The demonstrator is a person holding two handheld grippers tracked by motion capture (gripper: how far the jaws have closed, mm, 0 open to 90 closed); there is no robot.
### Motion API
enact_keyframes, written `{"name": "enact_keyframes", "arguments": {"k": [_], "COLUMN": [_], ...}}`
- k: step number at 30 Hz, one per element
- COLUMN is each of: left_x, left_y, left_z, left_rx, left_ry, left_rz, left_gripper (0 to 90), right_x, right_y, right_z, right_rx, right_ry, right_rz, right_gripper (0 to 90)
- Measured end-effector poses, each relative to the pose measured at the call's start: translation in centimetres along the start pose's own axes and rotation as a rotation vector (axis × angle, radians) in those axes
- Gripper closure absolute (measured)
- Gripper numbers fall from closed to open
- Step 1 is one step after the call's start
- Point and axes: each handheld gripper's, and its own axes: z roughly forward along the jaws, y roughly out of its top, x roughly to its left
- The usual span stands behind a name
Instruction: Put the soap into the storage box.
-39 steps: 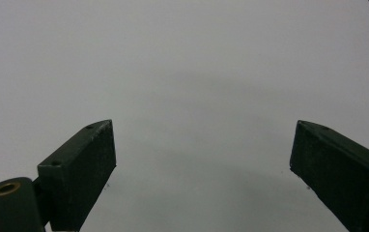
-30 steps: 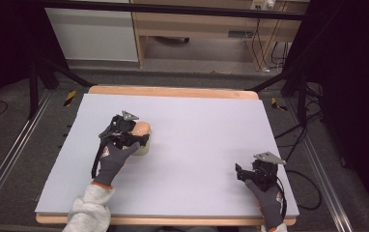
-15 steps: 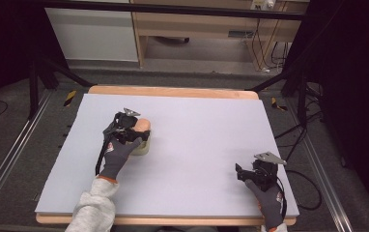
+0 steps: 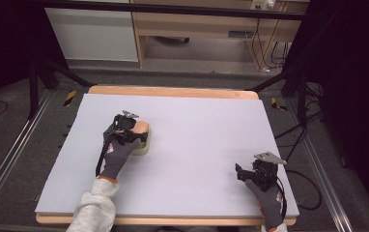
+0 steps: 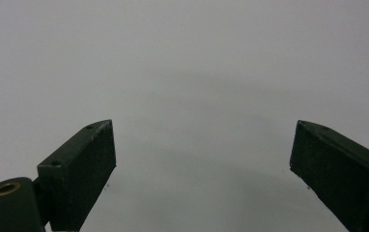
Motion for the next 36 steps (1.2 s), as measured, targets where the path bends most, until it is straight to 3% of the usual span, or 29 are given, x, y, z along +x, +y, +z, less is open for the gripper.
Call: {"name": "enact_keyframes", "arguments": {"k": [36], "left_x": [0.3], "left_y": [-1.1], "left_z": [1.7], "left_rx": [0.031], "left_ry": [0.013], "left_rz": [-0.011], "left_gripper": [31.4], "right_x": [0.0], "right_y": [0.0], "right_z": [0.1], "right_rx": [0.004], "right_ry": [-0.001], "right_rz": [-0.005], "right_gripper": [9.1]}}
